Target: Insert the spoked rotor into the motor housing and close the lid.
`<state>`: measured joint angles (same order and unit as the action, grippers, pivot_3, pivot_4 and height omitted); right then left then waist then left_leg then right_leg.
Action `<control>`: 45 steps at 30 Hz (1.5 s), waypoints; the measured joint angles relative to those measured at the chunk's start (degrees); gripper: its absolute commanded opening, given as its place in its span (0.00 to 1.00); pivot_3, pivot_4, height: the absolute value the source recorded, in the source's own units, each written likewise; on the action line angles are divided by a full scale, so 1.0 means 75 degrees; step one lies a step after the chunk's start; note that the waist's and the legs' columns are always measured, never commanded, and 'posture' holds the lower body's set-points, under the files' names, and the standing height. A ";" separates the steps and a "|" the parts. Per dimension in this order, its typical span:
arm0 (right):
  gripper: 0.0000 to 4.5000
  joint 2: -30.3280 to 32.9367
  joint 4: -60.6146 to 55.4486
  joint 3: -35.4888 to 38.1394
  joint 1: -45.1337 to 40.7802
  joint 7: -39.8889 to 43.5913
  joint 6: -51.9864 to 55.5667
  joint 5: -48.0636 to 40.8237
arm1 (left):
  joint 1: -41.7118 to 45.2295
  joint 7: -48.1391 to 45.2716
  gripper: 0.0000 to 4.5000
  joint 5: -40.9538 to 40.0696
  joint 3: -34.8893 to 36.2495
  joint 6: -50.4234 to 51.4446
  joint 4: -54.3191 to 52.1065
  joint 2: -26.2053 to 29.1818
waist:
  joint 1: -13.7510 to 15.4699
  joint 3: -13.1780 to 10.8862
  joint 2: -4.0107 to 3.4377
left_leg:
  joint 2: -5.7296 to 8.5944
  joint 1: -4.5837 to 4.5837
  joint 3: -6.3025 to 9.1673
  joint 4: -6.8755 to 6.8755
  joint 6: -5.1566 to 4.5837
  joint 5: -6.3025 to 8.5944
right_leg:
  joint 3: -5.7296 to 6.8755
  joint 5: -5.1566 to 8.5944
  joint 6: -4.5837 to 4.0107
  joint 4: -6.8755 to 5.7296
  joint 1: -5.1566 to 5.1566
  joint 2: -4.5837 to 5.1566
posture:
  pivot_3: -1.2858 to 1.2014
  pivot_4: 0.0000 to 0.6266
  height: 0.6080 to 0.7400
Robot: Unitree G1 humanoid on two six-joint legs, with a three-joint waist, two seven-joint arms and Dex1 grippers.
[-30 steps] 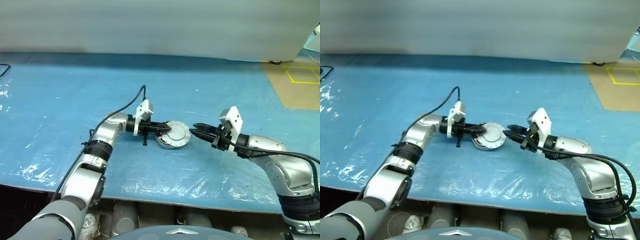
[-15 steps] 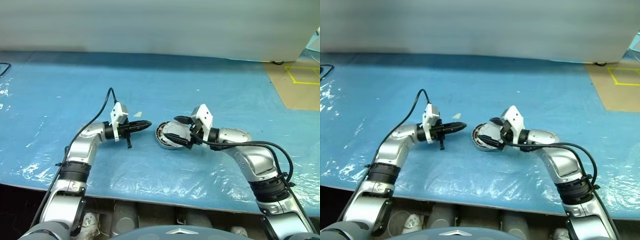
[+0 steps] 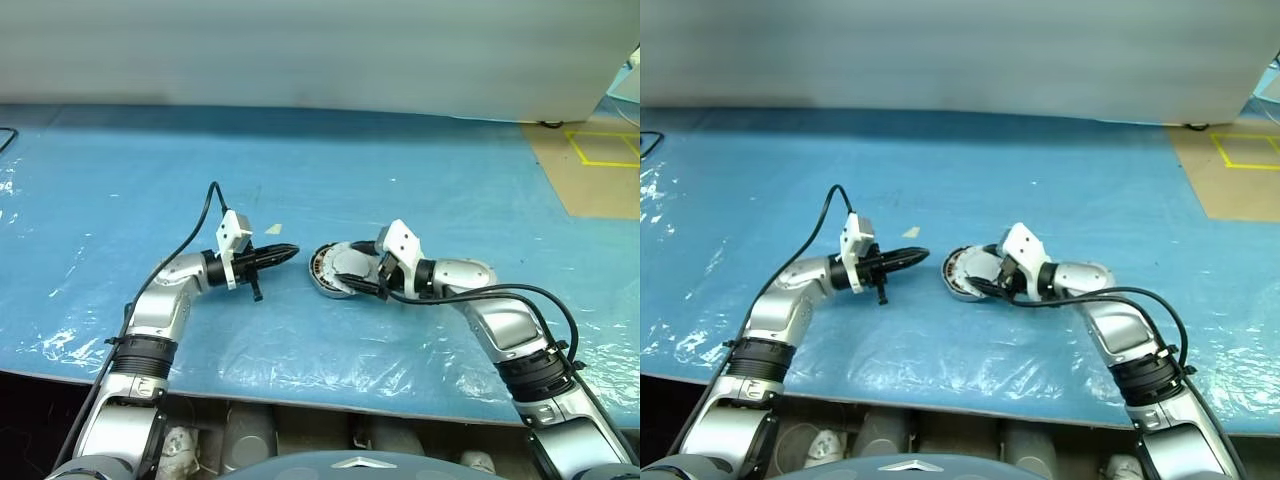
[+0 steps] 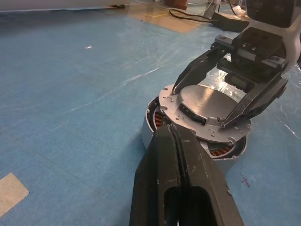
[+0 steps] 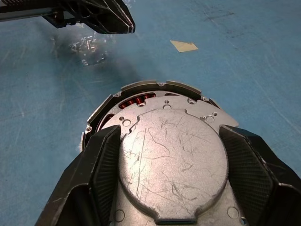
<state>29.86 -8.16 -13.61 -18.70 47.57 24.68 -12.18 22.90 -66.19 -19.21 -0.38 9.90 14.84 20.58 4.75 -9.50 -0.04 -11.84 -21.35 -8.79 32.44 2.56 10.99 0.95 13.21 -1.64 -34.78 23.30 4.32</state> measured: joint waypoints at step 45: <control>0.65 -0.2030 -0.0241 0.0223 -0.0678 -0.2017 0.2835 -0.0040 | -0.0616 -0.0414 0.00 -0.0130 0.0025 -0.1437 0.1209 0.0392 | -0.0145 0.0002 0.0003 | 0.0000 0.0050 -0.0017 0.0007 0.0009 0.0002 | -0.0038 0.0000 0.0000 -0.0022 -0.0013 -0.0008 | 0.52 0.24 1.00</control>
<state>14.63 -9.97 -11.93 -23.79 32.44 45.94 -12.48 18.28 -69.29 -20.19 -0.20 -0.87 23.91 23.52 3.67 -9.48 -0.02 -11.83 -20.98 -8.92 32.50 2.63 11.00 0.66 13.21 -1.64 -34.95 23.20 4.26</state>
